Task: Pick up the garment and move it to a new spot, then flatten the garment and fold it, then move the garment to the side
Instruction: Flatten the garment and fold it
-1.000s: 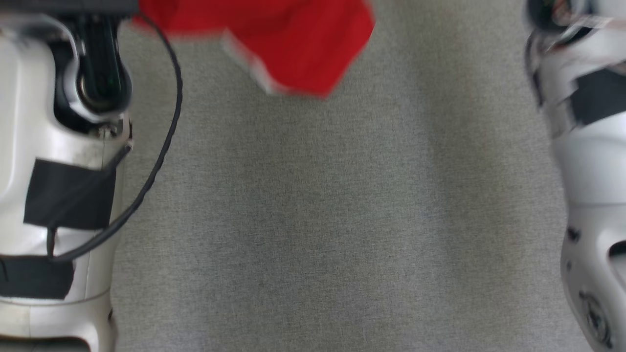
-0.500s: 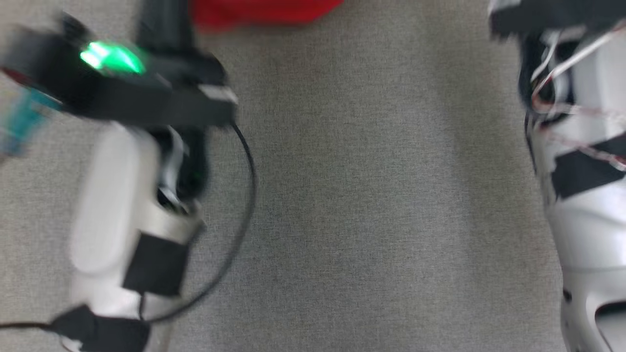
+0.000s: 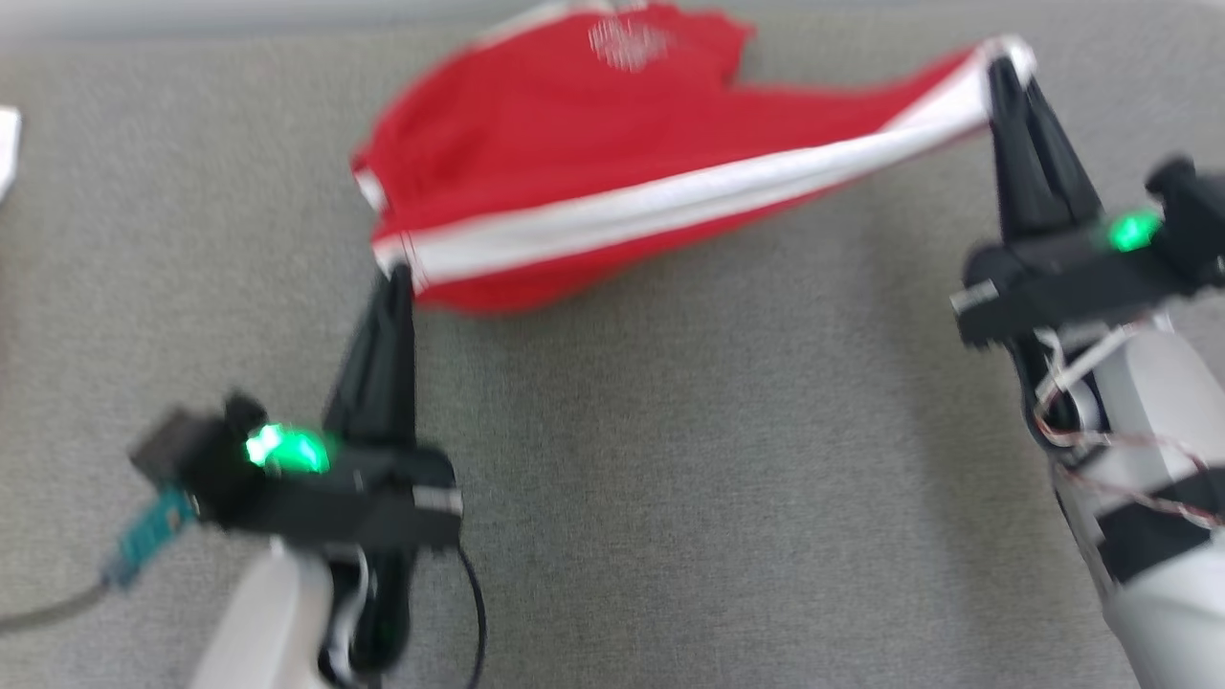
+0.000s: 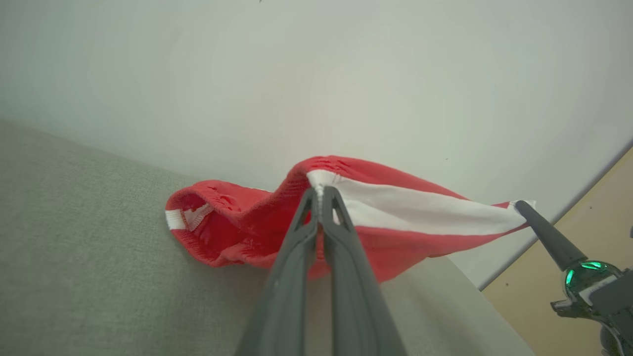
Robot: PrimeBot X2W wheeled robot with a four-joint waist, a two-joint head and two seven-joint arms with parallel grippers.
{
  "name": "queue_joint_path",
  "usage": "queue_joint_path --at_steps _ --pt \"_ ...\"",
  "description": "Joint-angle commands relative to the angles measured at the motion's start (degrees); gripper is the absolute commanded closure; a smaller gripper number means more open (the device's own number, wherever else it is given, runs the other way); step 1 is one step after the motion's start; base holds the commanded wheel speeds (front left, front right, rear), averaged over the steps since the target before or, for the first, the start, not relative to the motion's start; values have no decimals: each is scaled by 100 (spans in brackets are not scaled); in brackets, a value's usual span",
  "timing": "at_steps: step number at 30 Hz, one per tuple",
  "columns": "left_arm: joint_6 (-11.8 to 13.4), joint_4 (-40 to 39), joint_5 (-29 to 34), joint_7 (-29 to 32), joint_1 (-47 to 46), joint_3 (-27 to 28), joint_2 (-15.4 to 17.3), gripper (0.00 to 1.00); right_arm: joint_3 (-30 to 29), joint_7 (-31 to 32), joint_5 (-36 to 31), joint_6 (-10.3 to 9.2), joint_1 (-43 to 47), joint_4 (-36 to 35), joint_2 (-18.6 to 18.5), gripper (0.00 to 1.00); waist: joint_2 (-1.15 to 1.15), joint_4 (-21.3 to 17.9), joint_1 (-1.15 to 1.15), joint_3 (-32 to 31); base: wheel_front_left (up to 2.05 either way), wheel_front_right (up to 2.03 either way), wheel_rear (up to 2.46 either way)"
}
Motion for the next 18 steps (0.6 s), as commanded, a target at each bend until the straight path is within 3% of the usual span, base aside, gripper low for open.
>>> queue_joint_path --at_steps 1,12,18 --pt "-5 -178 -53 -17 411 -55 42 100 -109 42 14 -13 329 -63 -135 100 0 -47 1 -483 0 0 0" --pt "4 -963 -135 -18 2038 -12 -85 100 -640 937 -67 -14 2135 -1173 -362 100 0 232 1 -1106 0 0 0" --pt "4 -1183 -28 -18 2776 -121 -57 100 -1233 1606 -329 -13 3498 -2348 12 100 0 377 1 -1218 0 0 0"
